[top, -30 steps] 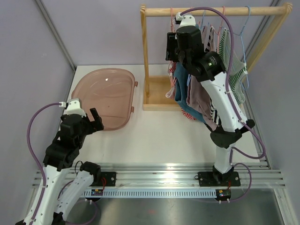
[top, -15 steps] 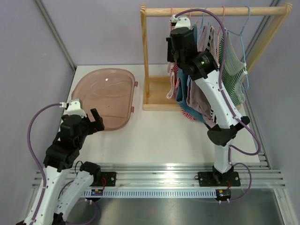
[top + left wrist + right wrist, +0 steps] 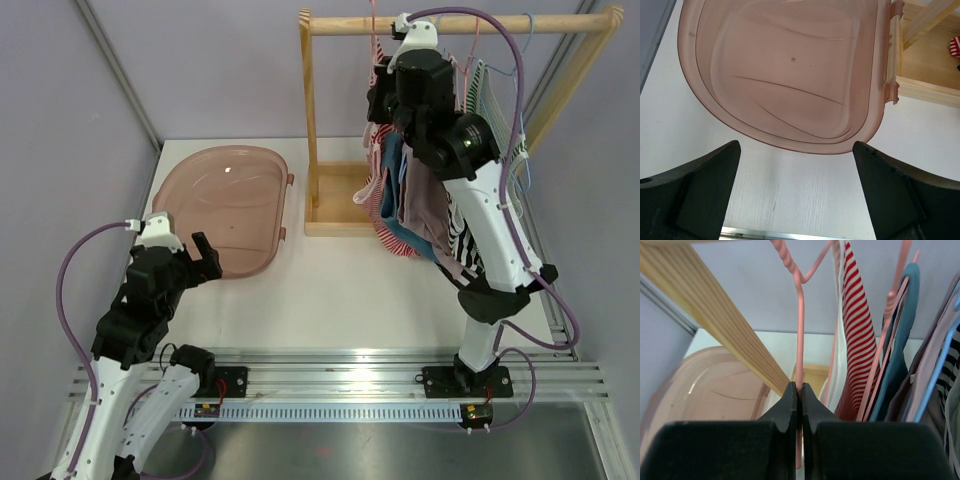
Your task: Remove the tank top from the hanger
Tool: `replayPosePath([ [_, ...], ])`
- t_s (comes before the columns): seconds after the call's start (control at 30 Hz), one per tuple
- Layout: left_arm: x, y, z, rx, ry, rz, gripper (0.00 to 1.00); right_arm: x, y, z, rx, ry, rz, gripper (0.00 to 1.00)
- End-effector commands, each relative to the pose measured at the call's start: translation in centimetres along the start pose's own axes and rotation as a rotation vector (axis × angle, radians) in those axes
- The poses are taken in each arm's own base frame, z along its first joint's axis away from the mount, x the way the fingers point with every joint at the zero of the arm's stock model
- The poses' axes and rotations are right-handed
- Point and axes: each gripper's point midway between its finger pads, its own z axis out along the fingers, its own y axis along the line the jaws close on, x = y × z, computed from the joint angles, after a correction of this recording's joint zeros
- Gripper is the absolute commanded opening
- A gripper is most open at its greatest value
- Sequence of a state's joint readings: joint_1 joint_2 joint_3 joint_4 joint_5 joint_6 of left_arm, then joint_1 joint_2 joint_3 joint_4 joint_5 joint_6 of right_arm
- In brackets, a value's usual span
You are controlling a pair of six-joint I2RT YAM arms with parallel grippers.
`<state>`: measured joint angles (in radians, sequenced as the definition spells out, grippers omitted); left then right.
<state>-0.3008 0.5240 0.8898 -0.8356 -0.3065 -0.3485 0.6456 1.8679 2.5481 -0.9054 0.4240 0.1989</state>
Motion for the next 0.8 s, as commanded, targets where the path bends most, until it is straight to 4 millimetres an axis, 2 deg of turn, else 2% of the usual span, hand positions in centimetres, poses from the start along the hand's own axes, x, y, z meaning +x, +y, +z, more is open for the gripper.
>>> replayPosePath([
  [0.0, -1.1, -0.5, -0.1, 0.022, -0.046, -0.021, 0.99, -8.0, 1.4, -5.5, -0.139, -0.228, 0.125, 0.0],
  [0.07, -1.2, -0.5, -0.2, 0.02, -0.047, -0.021, 0.99, -8.6, 1.4, -6.7, -0.165, -0.236, 0.15, 0.0],
  [0.13, -1.7, -0.6, -0.4, 0.023, -0.056, -0.023, 0.99, -7.8, 2.2, -7.4, -0.218, -0.197, 0.151, 0.0],
  [0.17, -1.9, -0.6, -0.6, 0.026, -0.057, -0.022, 0.99, -7.8, 2.6, -8.7, -0.268, -0.184, 0.166, 0.0],
  [0.2, -2.2, -0.8, -0.7, 0.032, -0.059, -0.022, 0.99, -6.8, 2.9, -8.7, -0.286, -0.15, 0.163, 0.0],
  [0.23, -3.2, -1.3, -1.3, 0.055, -0.073, -0.027, 0.99, -7.3, 2.8, -10.4, -0.32, -0.155, 0.188, 0.0],
  [0.27, -3.7, -1.6, -1.4, 0.07, -0.079, -0.025, 0.99, -6.8, 3.5, -11.1, -0.373, -0.133, 0.188, 0.0],
  [0.3, -4.1, -2.3, -1.7, 0.103, -0.078, -0.022, 0.99, -5.4, 3.9, -11.1, -0.395, -0.089, 0.184, 0.0],
  [0.33, -5.0, -2.8, -2.2, 0.13, -0.097, -0.025, 0.99, -5.9, 3.8, -13.2, -0.436, -0.097, 0.207, 0.0],
  [0.37, -6.3, -3.5, -2.7, 0.16, -0.117, -0.021, 0.99, -5.4, 4.2, -14.2, -0.481, -0.075, 0.21, 0.0],
  [0.4, -7.2, -4.2, -3.1, 0.193, -0.134, -0.02, 0.99, -3.9, 4.6, -14.5, -0.513, -0.026, 0.206, 0.0],
  [0.43, -7.8, -5.3, -3.5, 0.252, -0.133, -0.015, 0.99, -4.1, 4.2, -16.5, -0.544, -0.038, 0.213, 0.0],
  [0.47, -8.9, -6.4, -4.0, 0.305, -0.155, -0.017, 0.99, -3.9, 4.6, -17.7, -0.594, -0.03, 0.222, 0.0],
  [0.5, -10.5, -7.8, -4.8, 0.368, -0.181, -0.021, 0.99, -1.6, 4.6, -17.4, -0.601, 0.027, 0.219, 0.0],
  [0.53, -11.8, -10.1, -5.9, 0.495, -0.209, -0.021, 0.99, -2.0, 4.0, -19.8, -0.633, 0.004, 0.238, 0.0],
  [0.57, -12.8, -11.2, -6.7, 0.555, -0.228, -0.04, 0.99, -1.6, 4.4, -20.9, -0.682, 0.01, 0.244, 0.0],
  [0.6, -13.7, -13.0, -7.7, 0.653, -0.233, -0.034, 0.99, 0.6, 4.5, -20.7, -0.694, 0.065, 0.246, 0.0],
  [0.63, -15.5, -14.1, -8.6, 0.713, -0.286, -0.037, 0.99, 0.4, 4.0, -22.9, -0.73, 0.048, 0.261, 0.0],
  [0.67, -16.3, -14.9, -9.2, 0.762, -0.304, -0.042, 0.99, 2.0, 4.4, -23.3, -0.769, 0.094, 0.26, 0.0],
  [0.73, -18.3, -16.9, -10.6, 0.869, -0.361, -0.023, 0.99, 2.7, 4.1, -25.6, -0.822, 0.102, 0.266, 0.0],
  [0.77, -18.8, -17.5, -11.3, 0.906, -0.384, -0.001, 0.99, 3.7, 4.4, -26.5, -0.868, 0.141, 0.262, 0.0],
])
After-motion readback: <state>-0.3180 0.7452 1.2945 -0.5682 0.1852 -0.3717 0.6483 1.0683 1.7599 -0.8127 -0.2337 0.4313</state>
